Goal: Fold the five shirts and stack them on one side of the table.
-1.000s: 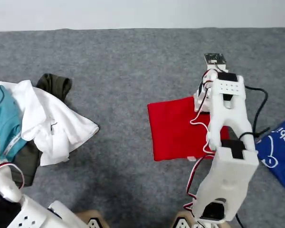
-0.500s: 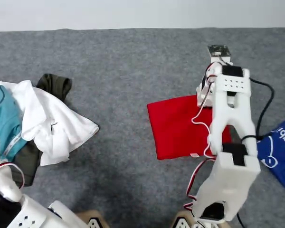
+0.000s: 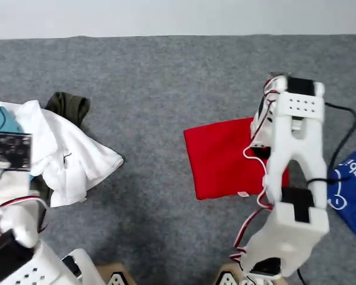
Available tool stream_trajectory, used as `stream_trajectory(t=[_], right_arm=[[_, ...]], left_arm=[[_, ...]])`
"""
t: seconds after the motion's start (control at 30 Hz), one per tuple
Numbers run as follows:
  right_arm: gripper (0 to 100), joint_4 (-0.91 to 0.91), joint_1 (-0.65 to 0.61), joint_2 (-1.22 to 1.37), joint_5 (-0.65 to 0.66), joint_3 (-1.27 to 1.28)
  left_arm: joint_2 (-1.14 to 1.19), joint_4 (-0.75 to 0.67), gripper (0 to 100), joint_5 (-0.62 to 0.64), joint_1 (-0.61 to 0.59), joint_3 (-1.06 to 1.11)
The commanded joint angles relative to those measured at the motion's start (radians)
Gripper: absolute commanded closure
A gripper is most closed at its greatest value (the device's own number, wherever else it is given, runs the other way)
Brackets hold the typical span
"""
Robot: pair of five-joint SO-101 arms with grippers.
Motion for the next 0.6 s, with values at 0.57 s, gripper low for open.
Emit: stream_trajectory(t=[0.57], right_arm=[[98.9, 0.033, 0.016, -0.570, -0.117, 0.322]], left_arm=[[0.000, -0.290, 100, -0.003, 0.244, 0.483]])
